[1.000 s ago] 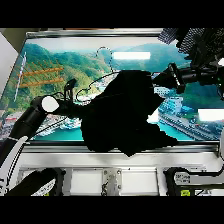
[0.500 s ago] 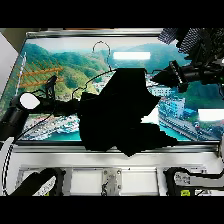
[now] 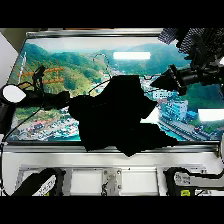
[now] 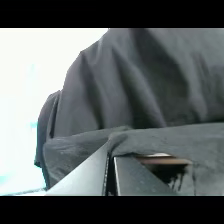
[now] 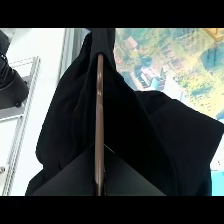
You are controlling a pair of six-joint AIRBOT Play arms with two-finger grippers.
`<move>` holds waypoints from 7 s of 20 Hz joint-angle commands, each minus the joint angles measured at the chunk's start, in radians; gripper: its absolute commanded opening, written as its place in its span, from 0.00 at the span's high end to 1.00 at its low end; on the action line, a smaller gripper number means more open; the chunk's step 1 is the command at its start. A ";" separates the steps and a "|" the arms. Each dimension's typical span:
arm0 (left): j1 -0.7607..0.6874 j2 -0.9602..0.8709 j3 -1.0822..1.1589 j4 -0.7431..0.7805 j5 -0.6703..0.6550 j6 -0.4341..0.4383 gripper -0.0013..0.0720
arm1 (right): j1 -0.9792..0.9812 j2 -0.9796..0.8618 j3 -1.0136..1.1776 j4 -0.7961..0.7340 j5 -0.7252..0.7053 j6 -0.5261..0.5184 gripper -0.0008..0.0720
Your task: Fold the clothes and pants, and hang the long-sleeved shirts on hangers.
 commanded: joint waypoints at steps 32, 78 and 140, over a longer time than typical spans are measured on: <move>-0.325 0.024 0.669 0.231 -0.248 -0.044 0.24 | 0.238 0.212 -0.389 0.441 -0.343 -0.064 0.98; -0.325 -0.097 0.669 0.376 -0.092 -0.006 0.97 | -0.914 0.543 0.328 -1.113 -1.127 1.241 0.99; -0.188 0.005 0.468 0.242 0.043 -0.002 0.97 | -0.906 0.552 0.328 0.115 -0.463 0.773 0.38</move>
